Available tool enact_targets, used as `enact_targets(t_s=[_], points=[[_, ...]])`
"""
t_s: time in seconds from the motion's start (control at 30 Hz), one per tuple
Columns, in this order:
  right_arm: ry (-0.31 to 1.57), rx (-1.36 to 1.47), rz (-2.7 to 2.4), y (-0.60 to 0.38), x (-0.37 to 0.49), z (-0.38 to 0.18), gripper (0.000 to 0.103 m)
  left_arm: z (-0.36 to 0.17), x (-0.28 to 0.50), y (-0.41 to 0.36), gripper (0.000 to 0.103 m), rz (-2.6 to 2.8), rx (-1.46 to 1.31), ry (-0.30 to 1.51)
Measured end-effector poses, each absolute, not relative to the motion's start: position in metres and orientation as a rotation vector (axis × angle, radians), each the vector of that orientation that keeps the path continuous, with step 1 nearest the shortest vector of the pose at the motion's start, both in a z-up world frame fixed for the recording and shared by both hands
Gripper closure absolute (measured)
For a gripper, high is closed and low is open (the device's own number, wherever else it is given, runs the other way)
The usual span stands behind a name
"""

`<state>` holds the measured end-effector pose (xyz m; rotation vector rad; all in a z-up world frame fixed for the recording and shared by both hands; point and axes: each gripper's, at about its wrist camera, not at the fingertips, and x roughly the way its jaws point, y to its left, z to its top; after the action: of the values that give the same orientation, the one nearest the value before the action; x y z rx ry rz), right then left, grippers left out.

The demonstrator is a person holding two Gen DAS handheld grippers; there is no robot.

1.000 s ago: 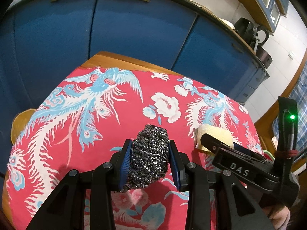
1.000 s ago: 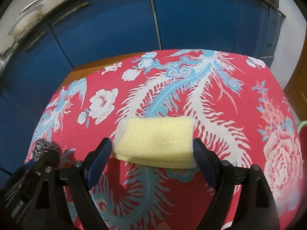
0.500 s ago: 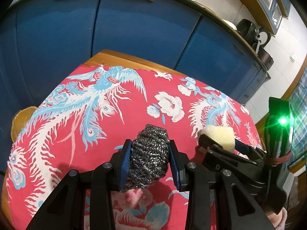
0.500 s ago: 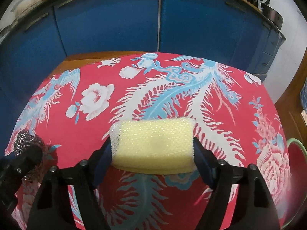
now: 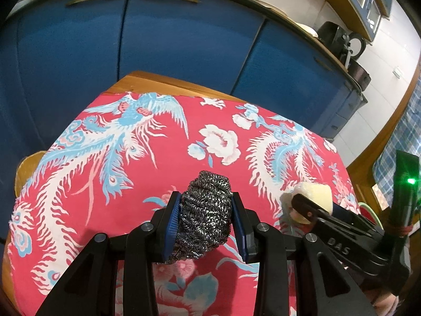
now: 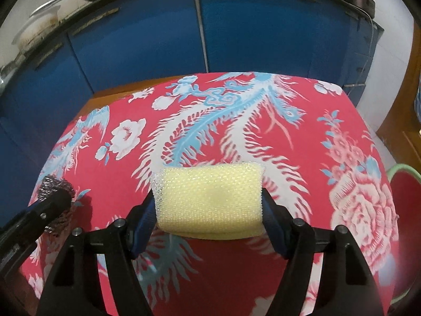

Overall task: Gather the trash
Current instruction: 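Lift the yellow sponge with the right gripper while the left holds the steel wool, then carry the sponge and steel wool over the red bucket with both grippers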

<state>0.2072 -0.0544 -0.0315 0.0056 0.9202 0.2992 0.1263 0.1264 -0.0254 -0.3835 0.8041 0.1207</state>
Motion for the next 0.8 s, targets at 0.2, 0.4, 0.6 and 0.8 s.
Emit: enact_targets(t_s=[0.2,0.4,0.6,0.8], points=[[0.898,0.047,0.301,-0.075,0.195,-0.017,0.028,-0.022,0.126,0.116,0.065,0.101,-0.371,0.803],[0.872,0.076,0.297,-0.093,0.182,-0.004,0.028,-0.016,0.125,0.103,0.065,0.071,-0.354,0.798],[0.856,0.101,0.287,-0.111,0.169,0.005,0.027,-0.011,0.122,0.089,0.065,0.038,-0.340,0.798],[0.842,0.123,0.262,-0.130,0.156,0.011,0.027,-0.006,0.119,0.072,0.065,0.001,-0.320,0.797]])
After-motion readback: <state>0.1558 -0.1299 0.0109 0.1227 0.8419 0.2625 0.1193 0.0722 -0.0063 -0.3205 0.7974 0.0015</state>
